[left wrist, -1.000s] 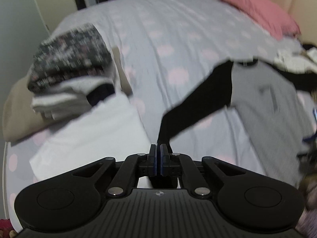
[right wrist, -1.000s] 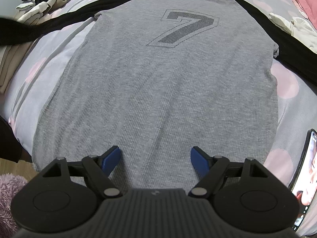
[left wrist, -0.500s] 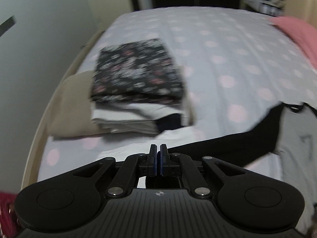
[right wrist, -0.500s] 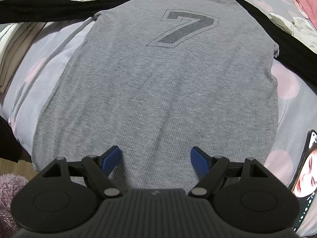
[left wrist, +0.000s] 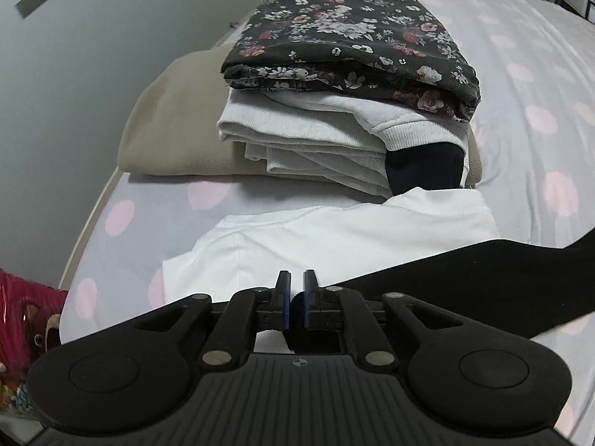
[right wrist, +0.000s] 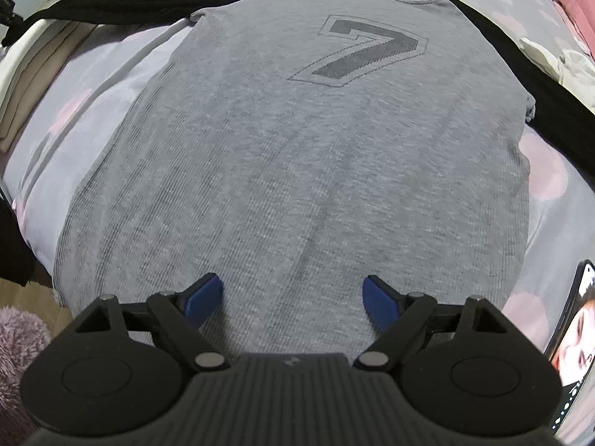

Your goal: Fold clothes

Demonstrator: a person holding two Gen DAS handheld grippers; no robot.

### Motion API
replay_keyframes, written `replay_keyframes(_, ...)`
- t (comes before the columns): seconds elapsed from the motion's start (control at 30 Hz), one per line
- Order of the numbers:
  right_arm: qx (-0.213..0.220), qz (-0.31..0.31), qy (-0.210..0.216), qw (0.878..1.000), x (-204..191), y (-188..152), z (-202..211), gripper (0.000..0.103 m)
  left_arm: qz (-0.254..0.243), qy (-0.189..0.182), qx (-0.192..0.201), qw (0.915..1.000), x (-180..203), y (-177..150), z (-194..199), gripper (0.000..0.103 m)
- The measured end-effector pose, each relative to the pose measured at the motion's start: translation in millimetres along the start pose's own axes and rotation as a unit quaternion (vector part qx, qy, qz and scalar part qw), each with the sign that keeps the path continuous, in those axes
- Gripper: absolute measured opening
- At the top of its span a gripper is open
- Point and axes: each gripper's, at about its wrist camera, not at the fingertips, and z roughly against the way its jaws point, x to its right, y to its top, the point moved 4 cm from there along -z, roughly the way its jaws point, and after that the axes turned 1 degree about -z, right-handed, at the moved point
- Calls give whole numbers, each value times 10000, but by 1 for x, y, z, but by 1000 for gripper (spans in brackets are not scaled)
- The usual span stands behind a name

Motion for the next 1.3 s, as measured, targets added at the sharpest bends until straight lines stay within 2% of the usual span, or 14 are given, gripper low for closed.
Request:
replay_keyframes(0.03,-4,13,1,10000,0,0,0,86,-1,-5,105,9999,2,-2,4,24)
replay_keyframes(0.2,-5,152,16,9999,-3,1,10,86,-373,-3,724,9967,26,1,45,43)
replay_keyframes(0.23,5,206,31,9998,-4,1,13,86,-410,-95,810,9958,33,1,54,44)
replay_keyframes(0.37,17,453,68,9989,-3,6,34,86,-652,-786,968,9900,74,-8,92,44)
replay_keyframes(0.47,-4,503,132,9986,3,8,52,86,-1018,-1335,915,9816,116,-25,116,44)
replay_keyframes(0.53,-67,455,211,9987,10,9,62,86,-1349,-1683,795,9732,147,-42,127,44)
replay_keyframes(0.63,-238,466,272,9983,21,9,72,86,-1835,-2210,560,9562,190,-72,137,44)
replay_keyframes(0.77,-528,378,261,9975,35,0,75,85,-2457,-2774,123,9287,242,-120,142,44)
replay_keyframes(0.83,-682,338,234,9968,41,-8,74,85,-2776,-2944,-116,9144,263,-145,142,44)
replay_keyframes(1.07,-1343,553,-24,9894,56,-40,62,82,-3742,-2984,-1026,8720,304,-224,127,44)
replay_keyframes(1.2,-1633,535,-53,9851,64,-51,53,73,-3985,-3001,-1282,8572,312,-248,121,43)
replay_keyframes(1.3,-1699,752,-160,9825,63,-52,48,71,-4094,-2965,-1438,8508,318,-257,114,43)
